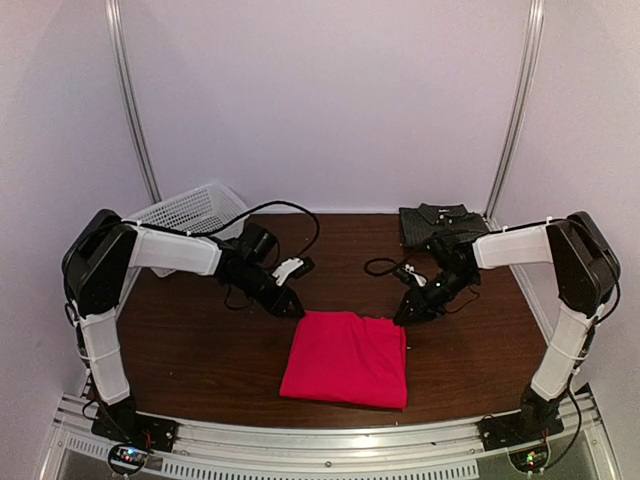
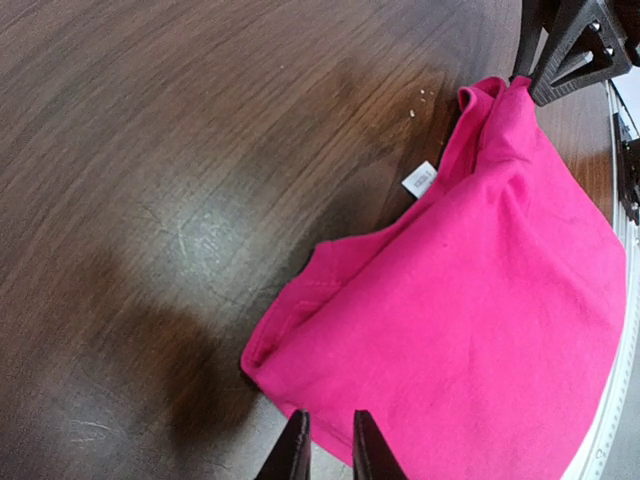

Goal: Fold and stack the mixed laundry pile
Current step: Adjust the square-folded T-shirt at the center of the board.

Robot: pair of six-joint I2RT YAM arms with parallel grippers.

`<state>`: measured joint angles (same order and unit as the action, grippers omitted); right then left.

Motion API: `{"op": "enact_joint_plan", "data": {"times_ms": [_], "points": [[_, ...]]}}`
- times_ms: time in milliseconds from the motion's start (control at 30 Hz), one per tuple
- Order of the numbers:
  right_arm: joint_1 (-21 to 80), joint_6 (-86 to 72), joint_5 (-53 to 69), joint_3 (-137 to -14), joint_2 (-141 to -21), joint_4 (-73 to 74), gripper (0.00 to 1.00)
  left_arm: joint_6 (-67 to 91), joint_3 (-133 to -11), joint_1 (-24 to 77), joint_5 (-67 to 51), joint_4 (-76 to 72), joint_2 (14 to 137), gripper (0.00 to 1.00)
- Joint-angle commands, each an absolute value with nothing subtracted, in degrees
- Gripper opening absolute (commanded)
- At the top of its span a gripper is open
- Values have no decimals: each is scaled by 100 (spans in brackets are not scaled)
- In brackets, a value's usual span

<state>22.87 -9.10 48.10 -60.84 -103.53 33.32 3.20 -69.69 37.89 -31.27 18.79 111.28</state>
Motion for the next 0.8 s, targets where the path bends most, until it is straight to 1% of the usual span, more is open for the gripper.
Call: {"op": "enact_joint_plan", "data": {"times_ms": [0,33,100,200,300,367,433,567,667,700,767], "points": [[2312,-836,4711,-6274,-10375,3430,16,286,-7114,3684,-3347,1644,11182,12],[2310,-840,4703,-6275,-10363,3446,14,277,-7123,3683,-3380,1650,11184,9],[2311,-837,4694,-6282,-10322,3481,9,241,-7133,3674,-3422,1677,11172,4],[2312,-846,4655,-6254,-10262,3505,5,228,-7120,3650,-3434,1670,11164,4],[2310,-889,4649,-6219,-10249,3475,2,239,-7124,3647,-3373,1663,11199,17],[2310,-919,4641,-6206,-10251,3452,0,259,-7134,3647,-3342,1625,11225,23],[2309,-936,4626,-6196,-10248,3444,0,268,-7173,3647,-3325,1601,11307,25],[2304,-958,4559,-6153,-10200,3450,0,266,-7288,3645,-3377,1584,11438,27],[2302,-973,4536,-6159,-10182,3463,0,242,-7314,3643,-3431,1577,11486,24],[2300,-975,4535,-6161,-10178,3469,0,242,-7319,3647,-3446,1566,11493,22],[2301,-989,4512,-6175,-10166,3492,0,233,-7313,3647,-3522,1521,11496,12]]}}
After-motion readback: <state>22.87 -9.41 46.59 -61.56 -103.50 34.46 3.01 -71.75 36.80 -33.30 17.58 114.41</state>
